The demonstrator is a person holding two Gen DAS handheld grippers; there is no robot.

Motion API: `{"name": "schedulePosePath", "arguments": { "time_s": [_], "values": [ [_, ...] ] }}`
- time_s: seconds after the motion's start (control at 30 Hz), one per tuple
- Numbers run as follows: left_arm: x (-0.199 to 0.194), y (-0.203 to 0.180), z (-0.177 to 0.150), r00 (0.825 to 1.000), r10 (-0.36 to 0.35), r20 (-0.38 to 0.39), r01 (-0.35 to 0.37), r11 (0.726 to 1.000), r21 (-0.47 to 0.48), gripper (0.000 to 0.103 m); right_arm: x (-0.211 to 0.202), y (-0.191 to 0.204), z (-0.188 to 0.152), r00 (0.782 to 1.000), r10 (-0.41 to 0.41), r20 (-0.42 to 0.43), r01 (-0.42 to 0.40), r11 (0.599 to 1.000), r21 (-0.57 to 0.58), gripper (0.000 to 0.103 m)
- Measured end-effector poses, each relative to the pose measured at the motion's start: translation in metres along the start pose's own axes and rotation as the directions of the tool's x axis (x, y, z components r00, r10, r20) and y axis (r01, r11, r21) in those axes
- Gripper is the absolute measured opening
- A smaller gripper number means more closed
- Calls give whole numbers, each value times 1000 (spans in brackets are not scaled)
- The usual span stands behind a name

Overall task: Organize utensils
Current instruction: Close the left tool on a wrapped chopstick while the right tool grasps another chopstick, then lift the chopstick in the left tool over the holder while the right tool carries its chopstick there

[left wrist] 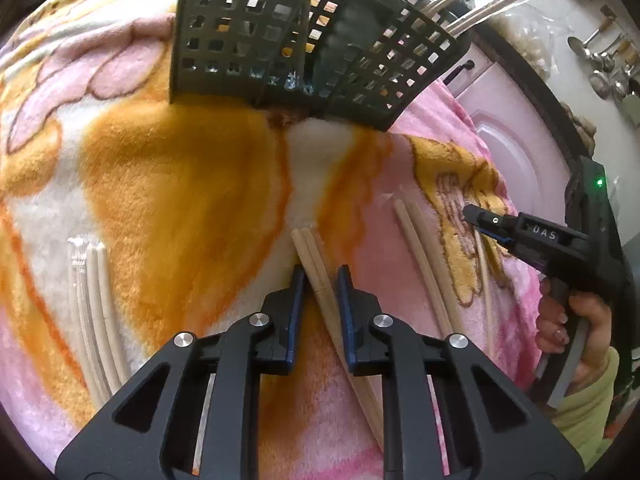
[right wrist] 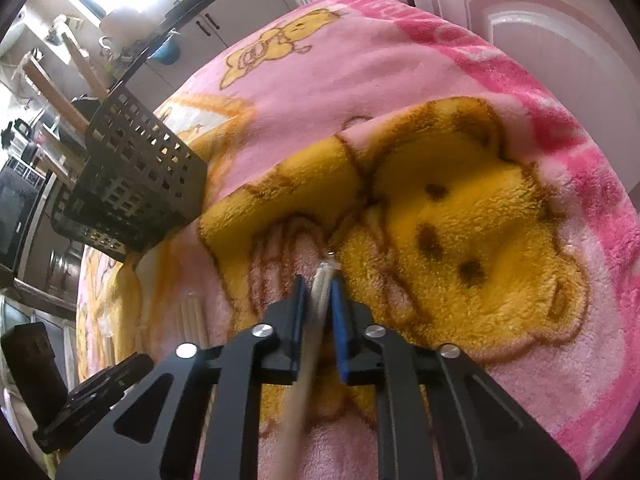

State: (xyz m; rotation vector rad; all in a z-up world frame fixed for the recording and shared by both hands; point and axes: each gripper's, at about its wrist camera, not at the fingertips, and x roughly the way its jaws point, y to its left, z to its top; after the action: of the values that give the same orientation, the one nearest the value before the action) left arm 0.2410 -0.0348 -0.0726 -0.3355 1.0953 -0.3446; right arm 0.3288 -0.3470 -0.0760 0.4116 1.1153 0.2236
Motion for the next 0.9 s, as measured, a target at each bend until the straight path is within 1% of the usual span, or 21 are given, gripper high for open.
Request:
{"name": "schedulePosePath", "arguments": {
  "time_s": [0.1, 0.2, 0.33, 0.4, 0.47, 0.6, 0.67, 0.83, 0.87, 0.9],
  "values": [
    [0, 0, 2, 1000, -2, 4, 2, 1000, 4, 6, -5, -2, -2, 1000, 22, 8, -22, 1000, 12, 10],
    [-4, 1, 3, 1000, -22, 20, 22, 1000, 3, 4, -16, 0, -6, 996, 78, 43, -78, 997, 8, 10],
    [-17, -5, 3, 996, -58, 72, 56, 998, 21, 3, -40, 12, -15, 981, 153, 119, -148, 988, -50, 10],
    [-27, -11, 4, 992, -70, 107, 66, 997, 47, 2, -52, 19, -19, 972, 175, 156, -164, 983, -78, 10],
    [-39, -16, 4, 985, -88, 152, 78, 994, 71, 1, -66, 28, -23, 960, 192, 204, -172, 979, -110, 10],
    [-67, -27, 7, 965, -91, 245, 64, 991, 117, 1, -86, 45, -31, 937, 201, 284, -156, 972, -174, 10],
    [-82, -32, 8, 953, -86, 292, 47, 989, 138, 1, -96, 54, -36, 921, 219, 324, -159, 967, -201, 10],
    [-109, -35, 17, 923, -95, 372, 35, 986, 165, 1, -120, 75, -47, 881, 255, 398, -158, 952, -260, 10],
    [-113, -35, 18, 918, -97, 385, 33, 985, 169, 1, -125, 80, -48, 871, 263, 414, -156, 949, -274, 10],
    [-120, -36, 20, 908, -99, 406, 29, 984, 175, 1, -131, 86, -50, 858, 271, 436, -150, 945, -291, 10]
  ]
}}
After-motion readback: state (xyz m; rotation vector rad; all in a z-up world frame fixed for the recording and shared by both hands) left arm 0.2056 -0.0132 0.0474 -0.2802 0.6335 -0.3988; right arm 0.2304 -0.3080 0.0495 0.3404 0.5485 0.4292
